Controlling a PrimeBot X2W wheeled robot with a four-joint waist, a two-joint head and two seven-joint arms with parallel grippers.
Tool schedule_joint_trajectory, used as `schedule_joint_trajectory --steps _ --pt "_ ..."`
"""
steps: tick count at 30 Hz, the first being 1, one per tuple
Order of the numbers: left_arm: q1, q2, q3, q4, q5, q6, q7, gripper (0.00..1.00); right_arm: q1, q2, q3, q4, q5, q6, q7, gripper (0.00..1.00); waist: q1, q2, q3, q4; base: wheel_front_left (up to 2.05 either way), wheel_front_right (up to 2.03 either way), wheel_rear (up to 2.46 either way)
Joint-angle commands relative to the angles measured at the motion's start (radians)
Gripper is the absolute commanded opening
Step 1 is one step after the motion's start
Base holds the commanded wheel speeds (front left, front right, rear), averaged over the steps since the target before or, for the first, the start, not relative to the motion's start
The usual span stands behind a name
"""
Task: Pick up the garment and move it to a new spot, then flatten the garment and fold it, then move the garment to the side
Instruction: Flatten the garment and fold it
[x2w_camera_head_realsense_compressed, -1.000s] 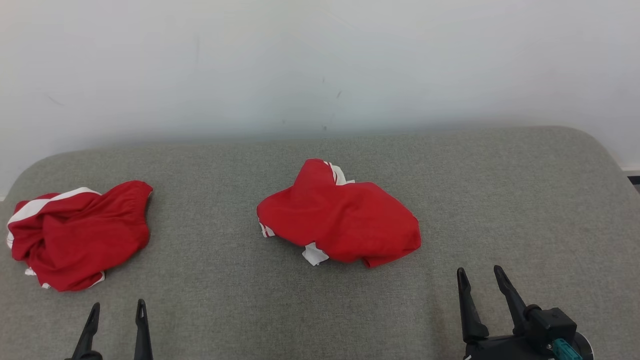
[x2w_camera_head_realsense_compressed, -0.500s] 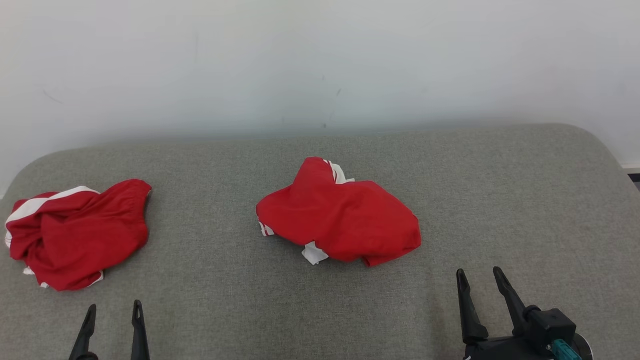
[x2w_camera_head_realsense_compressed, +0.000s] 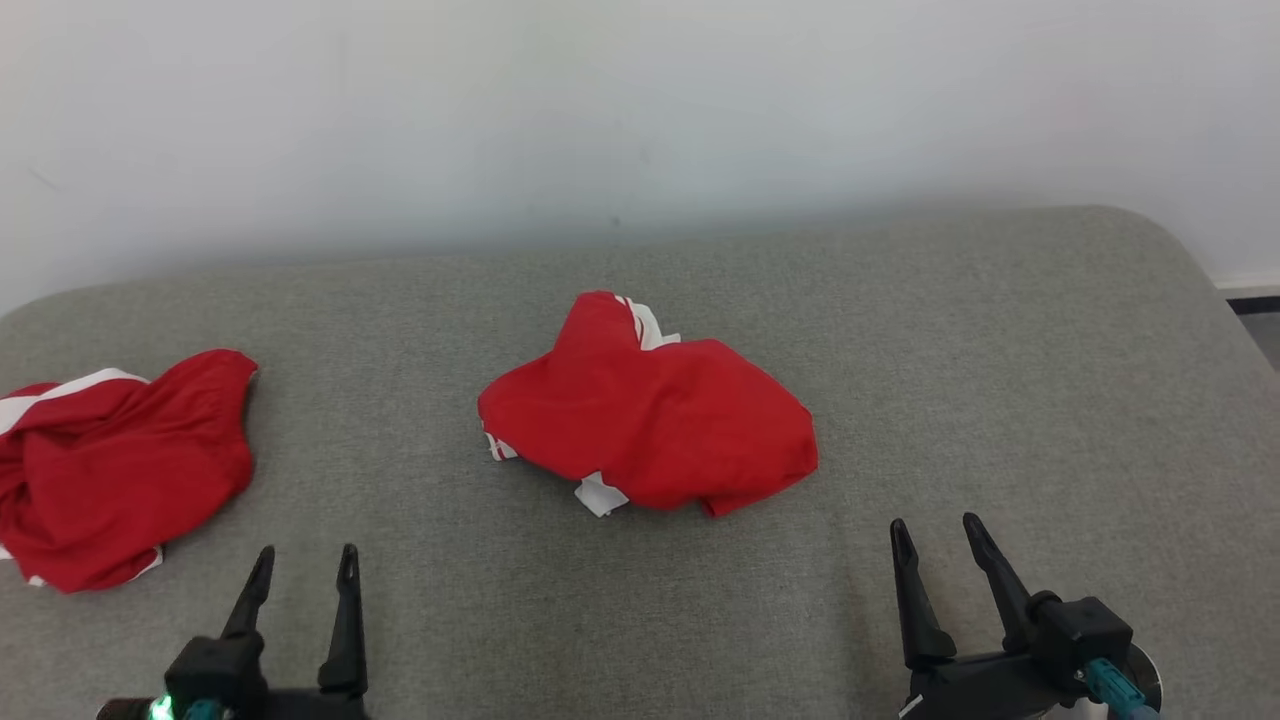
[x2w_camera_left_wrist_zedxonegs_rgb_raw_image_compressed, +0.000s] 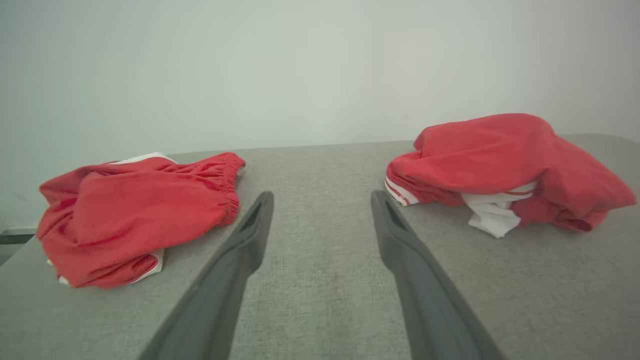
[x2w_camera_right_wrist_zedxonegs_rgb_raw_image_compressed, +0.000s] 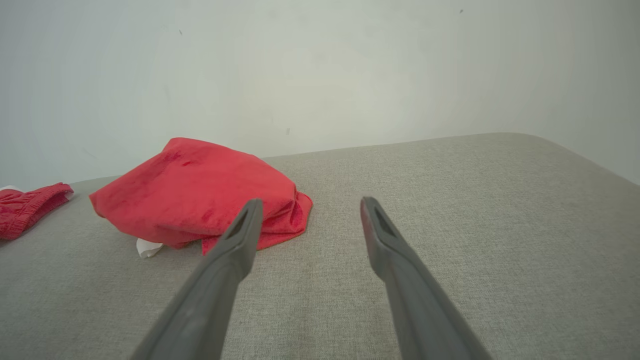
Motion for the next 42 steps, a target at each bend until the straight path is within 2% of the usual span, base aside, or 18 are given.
schedule_joint_trajectory --steps 1,9,22,27,29,30,31,32,37,42 --pt "-0.021 -0.010 -0.003 0.012 -0.010 -0.008 -0.007 1.00 -0.007 0.000 0.003 0.002 0.003 -0.002 -0.002 1.00 -0.0001 -0.0001 0.026 -0.031 0.00 0.00 0.00" --pt "-0.201 -0.030 -0.068 0.181 0.016 -0.074 -0.022 1.00 -0.047 0.000 0.007 -0.005 0.000 -0.002 -0.004 1.00 -0.0001 -0.0001 0.101 -0.122 0.00 0.00 0.00" --pt "-0.460 0.033 -0.122 0.476 0.035 -0.126 -0.024 1.00 -0.084 0.001 0.029 -0.006 0.036 -0.002 -0.006 1.00 -0.0001 -0.0001 0.185 -0.250 0.00 0.00 0.00" --pt "-0.539 0.042 -0.157 0.599 0.022 -0.133 0.028 1.00 -0.088 0.001 0.032 -0.011 0.044 -0.002 -0.006 1.00 -0.0001 -0.0001 0.198 -0.266 0.00 0.00 0.00" --pt "-0.552 0.041 -0.174 0.667 0.015 -0.136 0.099 1.00 -0.086 0.000 0.031 -0.011 0.046 -0.002 -0.006 1.00 -0.0001 -0.0001 0.197 -0.269 0.00 0.00 0.00" --pt "-0.552 0.041 -0.174 0.667 0.015 -0.136 0.099 1.00 -0.086 0.000 0.031 -0.011 0.046 -0.002 -0.006 1.00 -0.0001 -0.0001 0.197 -0.269 0.00 0.00 0.00" --pt "-0.568 0.041 -0.180 0.687 0.012 -0.136 0.117 0.30 -0.085 0.001 0.032 -0.010 0.047 -0.002 -0.006 1.00 -0.0001 -0.0001 0.196 -0.270 0.00 0.00 0.00" --pt "-0.582 0.038 -0.181 0.701 0.003 -0.137 0.122 0.00 -0.085 0.001 0.034 -0.010 0.047 -0.002 -0.006 1.00 -0.0001 -0.0001 0.194 -0.270 0.00 0.00 0.00" --pt "-0.608 0.029 -0.197 0.755 -0.020 -0.136 0.080 0.00 -0.078 0.001 0.031 -0.005 0.050 -0.002 -0.005 1.00 -0.0001 -0.0001 0.171 -0.260 0.00 0.00 0.00" --pt "-0.627 0.022 -0.186 0.714 -0.034 -0.128 -0.003 0.00 -0.061 0.000 0.020 -0.012 0.038 -0.002 -0.005 1.00 -0.0001 -0.0001 0.134 -0.226 0.00 0.00 0.00"
